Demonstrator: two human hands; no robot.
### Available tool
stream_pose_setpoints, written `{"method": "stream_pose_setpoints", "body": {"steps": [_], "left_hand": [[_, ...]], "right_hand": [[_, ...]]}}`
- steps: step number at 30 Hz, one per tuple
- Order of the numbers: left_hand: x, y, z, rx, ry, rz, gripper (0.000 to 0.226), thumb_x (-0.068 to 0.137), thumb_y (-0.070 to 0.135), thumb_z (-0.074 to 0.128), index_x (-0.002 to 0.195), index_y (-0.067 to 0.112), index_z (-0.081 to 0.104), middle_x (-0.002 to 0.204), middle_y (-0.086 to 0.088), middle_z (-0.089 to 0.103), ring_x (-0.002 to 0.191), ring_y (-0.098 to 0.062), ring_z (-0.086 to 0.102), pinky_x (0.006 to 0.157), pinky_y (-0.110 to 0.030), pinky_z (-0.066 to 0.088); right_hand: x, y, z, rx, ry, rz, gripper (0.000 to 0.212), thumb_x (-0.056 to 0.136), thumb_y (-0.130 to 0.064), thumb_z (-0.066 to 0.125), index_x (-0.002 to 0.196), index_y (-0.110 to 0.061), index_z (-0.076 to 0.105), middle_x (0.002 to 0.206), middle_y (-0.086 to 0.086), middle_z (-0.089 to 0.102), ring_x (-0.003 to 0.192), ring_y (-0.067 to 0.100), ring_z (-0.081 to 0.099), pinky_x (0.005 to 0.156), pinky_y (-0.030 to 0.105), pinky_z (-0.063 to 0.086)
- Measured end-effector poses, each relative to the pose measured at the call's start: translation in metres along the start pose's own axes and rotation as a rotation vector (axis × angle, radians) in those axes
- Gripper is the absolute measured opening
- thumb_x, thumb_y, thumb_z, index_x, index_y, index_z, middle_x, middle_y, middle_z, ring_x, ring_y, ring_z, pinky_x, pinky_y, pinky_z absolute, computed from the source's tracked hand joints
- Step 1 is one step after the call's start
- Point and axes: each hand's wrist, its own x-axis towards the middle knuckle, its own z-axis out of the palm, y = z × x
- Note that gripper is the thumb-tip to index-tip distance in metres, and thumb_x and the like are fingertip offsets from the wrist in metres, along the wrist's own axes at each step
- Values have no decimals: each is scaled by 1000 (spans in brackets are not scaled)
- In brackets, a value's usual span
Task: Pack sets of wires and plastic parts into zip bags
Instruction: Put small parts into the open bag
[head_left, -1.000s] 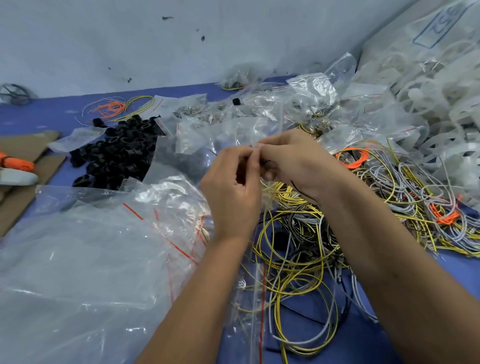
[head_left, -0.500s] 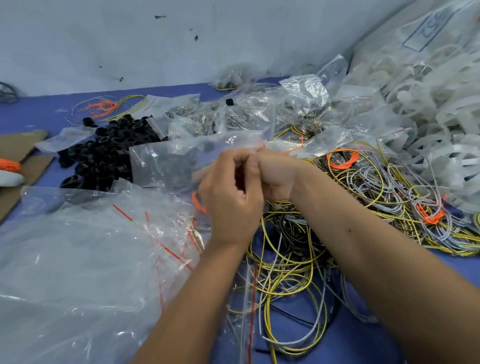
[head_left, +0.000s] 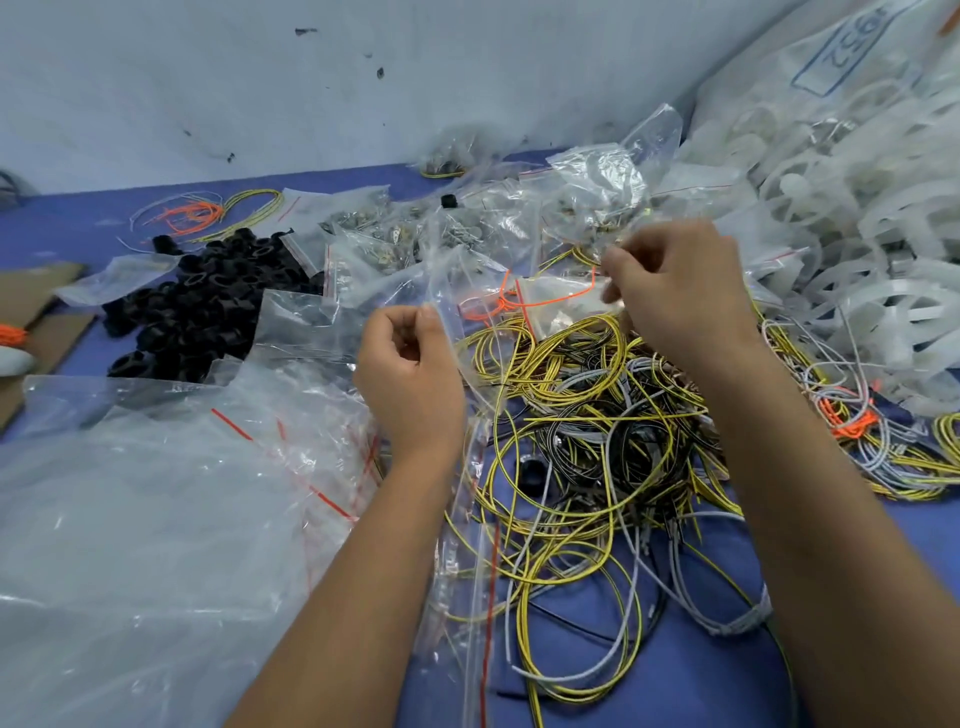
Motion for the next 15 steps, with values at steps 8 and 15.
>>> {"method": "stream_pose_setpoints", "body": {"steps": [8, 15], "left_hand": [[5, -3, -3, -143, -2, -130, 20, 96, 28, 60, 80, 16, 58, 61, -8, 57, 52, -22, 51, 53, -42, 46], [9, -7, -2, -206, 84, -165, 20, 97, 24, 61, 80, 13, 57, 66, -11, 59, 57, -24, 52, 56, -42, 44]], "right_hand": [[-18, 12, 9, -218, -96, 33, 26, 82, -39, 82, 94, -16, 76, 83, 4, 74, 78, 18, 69, 72, 28, 53], [-23, 0, 20, 510, -189, -8, 15, 86, -16, 82, 97, -10, 75, 68, 4, 74, 49, 18, 60, 45, 25, 49]]}}
